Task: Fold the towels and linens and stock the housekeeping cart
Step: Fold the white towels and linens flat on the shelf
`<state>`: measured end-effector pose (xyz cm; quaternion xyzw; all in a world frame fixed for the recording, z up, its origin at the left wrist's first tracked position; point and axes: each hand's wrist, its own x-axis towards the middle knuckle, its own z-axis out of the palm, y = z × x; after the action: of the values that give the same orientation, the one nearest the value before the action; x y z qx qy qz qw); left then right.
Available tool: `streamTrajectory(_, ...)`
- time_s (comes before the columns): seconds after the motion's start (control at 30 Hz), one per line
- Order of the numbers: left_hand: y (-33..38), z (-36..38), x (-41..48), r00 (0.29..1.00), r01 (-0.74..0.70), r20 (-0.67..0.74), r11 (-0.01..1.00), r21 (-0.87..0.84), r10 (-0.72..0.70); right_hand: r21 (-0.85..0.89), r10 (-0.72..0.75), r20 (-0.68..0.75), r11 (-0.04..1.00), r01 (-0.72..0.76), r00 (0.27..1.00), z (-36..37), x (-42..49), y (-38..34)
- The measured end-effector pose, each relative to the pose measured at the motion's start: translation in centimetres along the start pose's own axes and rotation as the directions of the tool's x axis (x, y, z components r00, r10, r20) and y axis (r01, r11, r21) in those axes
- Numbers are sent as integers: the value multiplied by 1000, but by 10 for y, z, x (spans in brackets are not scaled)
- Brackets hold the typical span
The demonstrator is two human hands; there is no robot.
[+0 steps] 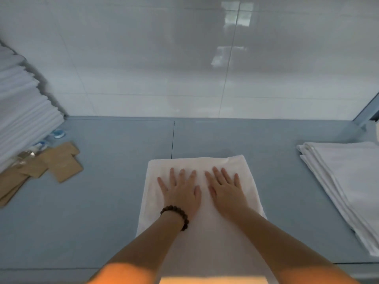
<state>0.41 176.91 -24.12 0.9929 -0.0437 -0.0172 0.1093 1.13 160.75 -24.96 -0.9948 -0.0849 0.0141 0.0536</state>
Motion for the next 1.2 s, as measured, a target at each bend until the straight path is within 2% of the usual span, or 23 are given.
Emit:
streamTrajectory(0.07, 11, 2, -5, 996, -93, 6, 996, -6, 93, -17, -113, 5, 993, 113, 994, 1, -6, -13)
streamTrajectory(0.13, 12, 8, -4, 995, -93, 26, 996, 17, 92, -44, -130, -11, 991, 129, 991, 3, -5, -13)
streamTrajectory(0.23, 7, 12, 11, 999, -4, 41, 999, 34, 2, -12, -6, -27, 1000, 5, 1000, -2, 8, 9)
streamTrajectory(0.33, -5, 11, 30, 992, 105, 71, 993, 54, -109, -76, 129, -8, 989, -129, 992, -9, 23, 39)
streamTrajectory(0.47, -38, 10, 44, 974, 217, 57, 975, 37, -219, -109, 138, -4, 984, -137, 990, -8, 29, 48)
streamTrajectory(0.67, -45, -2, 31, 978, 194, 83, 981, 9, -194, -72, 239, -15, 968, -239, 971, -10, 41, 44)
streamTrajectory(0.8, -24, -7, -19, 959, 146, 237, 988, 49, -154, -6, 252, 108, 968, -253, 962, -18, 21, 16)
streamTrajectory(0.9, -6, -9, -75, 940, 74, 331, 997, 35, -82, 11, 204, 191, 978, -210, 960, -19, -35, -11)
streamTrajectory(1.03, 5, -4, -130, 941, 55, 330, 997, 58, -71, -96, 193, 215, 980, -177, 957, -17, -114, -31)
streamTrajectory(1.2, 0, -1, -117, 940, 51, 334, 996, 68, -71, -68, 202, 231, 979, -191, 952, -12, -113, -41)
